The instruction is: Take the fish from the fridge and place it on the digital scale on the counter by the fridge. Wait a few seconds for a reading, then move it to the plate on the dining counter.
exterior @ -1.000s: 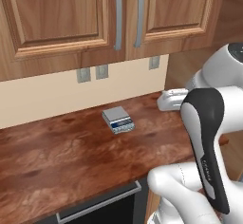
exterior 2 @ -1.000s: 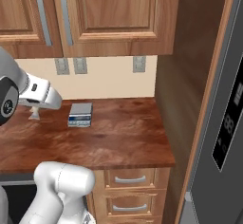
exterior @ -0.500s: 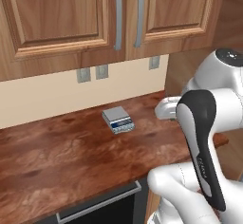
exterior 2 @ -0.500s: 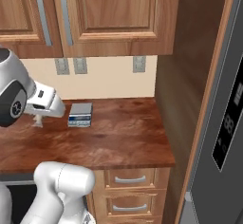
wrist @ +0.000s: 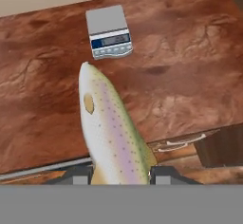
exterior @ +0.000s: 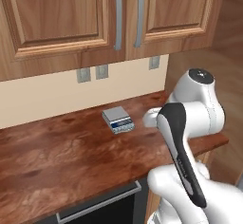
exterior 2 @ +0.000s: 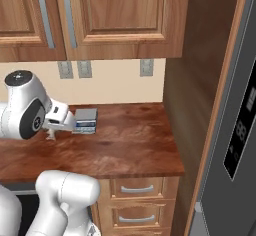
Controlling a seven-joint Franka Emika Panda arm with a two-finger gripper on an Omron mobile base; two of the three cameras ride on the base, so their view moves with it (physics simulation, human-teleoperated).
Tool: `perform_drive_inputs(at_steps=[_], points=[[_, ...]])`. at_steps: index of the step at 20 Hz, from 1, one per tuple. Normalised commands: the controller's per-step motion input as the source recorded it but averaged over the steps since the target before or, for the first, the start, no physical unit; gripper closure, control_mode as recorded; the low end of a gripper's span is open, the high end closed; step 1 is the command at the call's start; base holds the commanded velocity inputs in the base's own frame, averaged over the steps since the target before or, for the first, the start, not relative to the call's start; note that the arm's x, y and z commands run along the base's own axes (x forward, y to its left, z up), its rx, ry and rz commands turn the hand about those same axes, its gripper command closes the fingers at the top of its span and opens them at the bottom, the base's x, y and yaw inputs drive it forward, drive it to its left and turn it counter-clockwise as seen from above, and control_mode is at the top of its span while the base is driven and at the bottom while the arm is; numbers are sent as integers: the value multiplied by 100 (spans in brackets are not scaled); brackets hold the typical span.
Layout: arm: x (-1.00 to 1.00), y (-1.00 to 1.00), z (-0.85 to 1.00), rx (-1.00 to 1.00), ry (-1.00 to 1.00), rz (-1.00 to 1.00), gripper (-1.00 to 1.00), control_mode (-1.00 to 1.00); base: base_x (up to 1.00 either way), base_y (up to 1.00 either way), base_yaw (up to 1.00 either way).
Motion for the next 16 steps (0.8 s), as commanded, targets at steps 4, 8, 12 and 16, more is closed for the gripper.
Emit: perform_drive_inputs(at_steps=[4, 8, 12, 16], points=[[100, 14, -53, 0, 0, 0, 100, -100, 0, 0, 0], [99, 1, -38, 0, 0, 1, 100, -100, 0, 0, 0], [82, 1, -27, 1, 0, 3, 100, -100, 0, 0, 0], [39, 5, -8, 3, 5, 10, 100, -100, 0, 0, 0]])
